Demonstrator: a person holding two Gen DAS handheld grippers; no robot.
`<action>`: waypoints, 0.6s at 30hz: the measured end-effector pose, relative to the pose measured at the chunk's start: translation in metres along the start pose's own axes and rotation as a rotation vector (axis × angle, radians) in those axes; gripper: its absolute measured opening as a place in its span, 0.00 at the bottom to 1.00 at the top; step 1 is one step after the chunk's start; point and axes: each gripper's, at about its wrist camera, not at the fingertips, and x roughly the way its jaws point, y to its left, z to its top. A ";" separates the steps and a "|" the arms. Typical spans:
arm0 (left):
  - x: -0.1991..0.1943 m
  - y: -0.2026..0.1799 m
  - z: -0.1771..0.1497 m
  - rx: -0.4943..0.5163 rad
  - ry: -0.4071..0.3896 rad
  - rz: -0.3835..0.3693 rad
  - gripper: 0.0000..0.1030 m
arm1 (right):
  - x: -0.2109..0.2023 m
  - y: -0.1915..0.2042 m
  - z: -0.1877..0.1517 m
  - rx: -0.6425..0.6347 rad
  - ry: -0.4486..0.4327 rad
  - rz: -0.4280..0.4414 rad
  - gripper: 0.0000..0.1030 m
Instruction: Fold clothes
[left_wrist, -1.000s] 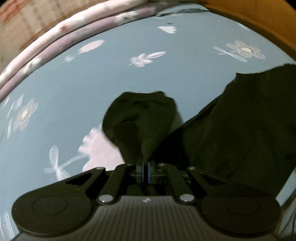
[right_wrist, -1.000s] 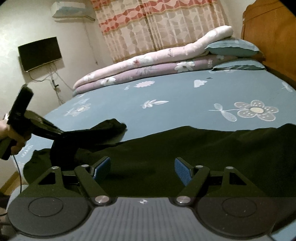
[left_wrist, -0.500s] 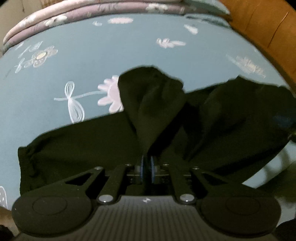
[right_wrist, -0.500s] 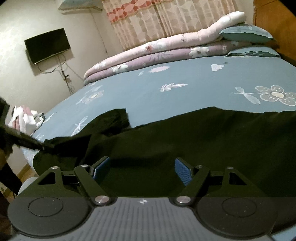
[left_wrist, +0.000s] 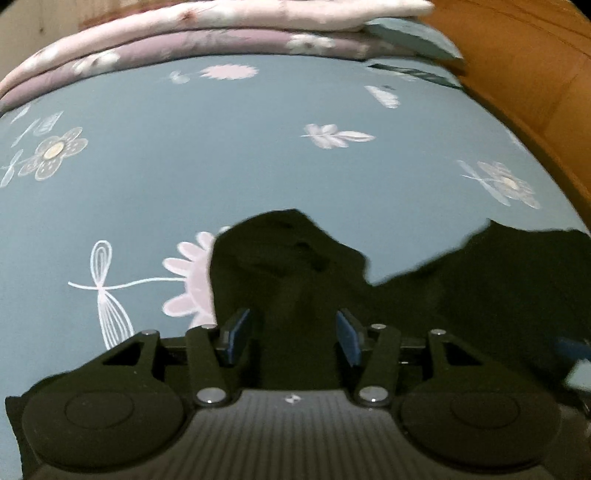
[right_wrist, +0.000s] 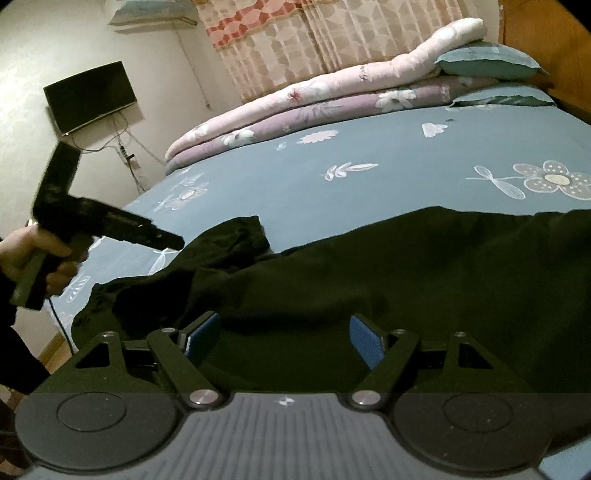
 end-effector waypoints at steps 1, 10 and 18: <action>0.007 0.004 0.003 -0.011 0.002 0.013 0.51 | 0.001 0.000 -0.001 0.004 0.002 -0.003 0.79; 0.061 0.040 0.010 -0.111 0.074 0.046 0.56 | 0.022 -0.005 -0.001 0.028 0.034 0.004 0.79; 0.068 0.042 0.005 -0.085 0.020 -0.021 0.08 | 0.041 -0.002 0.000 -0.011 0.058 -0.006 0.79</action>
